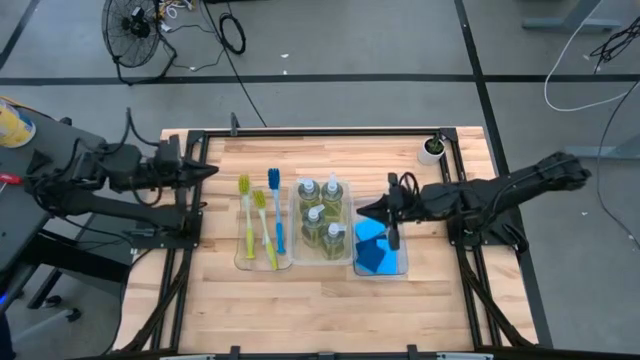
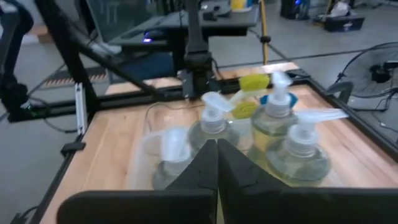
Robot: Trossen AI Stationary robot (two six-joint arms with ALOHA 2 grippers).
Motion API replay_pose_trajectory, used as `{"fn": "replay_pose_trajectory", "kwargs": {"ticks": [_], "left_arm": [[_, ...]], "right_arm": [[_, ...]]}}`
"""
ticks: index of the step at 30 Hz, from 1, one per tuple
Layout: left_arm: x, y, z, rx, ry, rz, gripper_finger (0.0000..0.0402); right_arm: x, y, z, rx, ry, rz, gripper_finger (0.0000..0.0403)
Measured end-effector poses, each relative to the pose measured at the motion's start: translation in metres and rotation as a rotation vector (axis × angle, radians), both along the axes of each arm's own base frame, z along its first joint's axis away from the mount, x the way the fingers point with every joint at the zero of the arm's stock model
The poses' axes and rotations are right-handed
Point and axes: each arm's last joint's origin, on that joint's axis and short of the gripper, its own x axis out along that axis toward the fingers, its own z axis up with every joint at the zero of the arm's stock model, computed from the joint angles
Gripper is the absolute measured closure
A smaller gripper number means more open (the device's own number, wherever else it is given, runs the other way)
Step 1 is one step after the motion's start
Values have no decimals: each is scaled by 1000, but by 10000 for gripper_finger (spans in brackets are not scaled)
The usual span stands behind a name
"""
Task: Pick & Place Kitchen Sink Supplies
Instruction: Return to Home Position
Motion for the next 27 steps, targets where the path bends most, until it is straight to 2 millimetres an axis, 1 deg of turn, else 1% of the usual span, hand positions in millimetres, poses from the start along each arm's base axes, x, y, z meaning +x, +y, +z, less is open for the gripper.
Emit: {"fn": "replay_pose_trajectory", "kwargs": {"ticks": [3,5,10,15,18,20,25,27], "left_arm": [[-8,0,0,2,-22,-2,399],[-9,0,-3,-1,-54,-5,399],[0,0,-34,-5,-72,-18,399],[8,-1,-59,16,-89,-21,399],[12,-1,-68,17,-106,-20,399],[14,-1,-75,28,-88,-22,399],[20,-1,-92,36,-32,-21,399],[21,-1,-97,39,-12,15,399]], "right_arm": [[-5,-6,-5,11,-40,-20,402],[-8,-9,-9,20,-73,-30,402],[-18,-17,-20,34,-145,-54,403],[-31,-23,-32,32,-141,-73,393],[-34,-24,-39,-7,-124,-67,384],[-35,-24,-43,-6,-110,-67,380],[-35,-25,-45,14,-103,-103,379],[-35,-26,-44,14,-111,-117,378]]}}
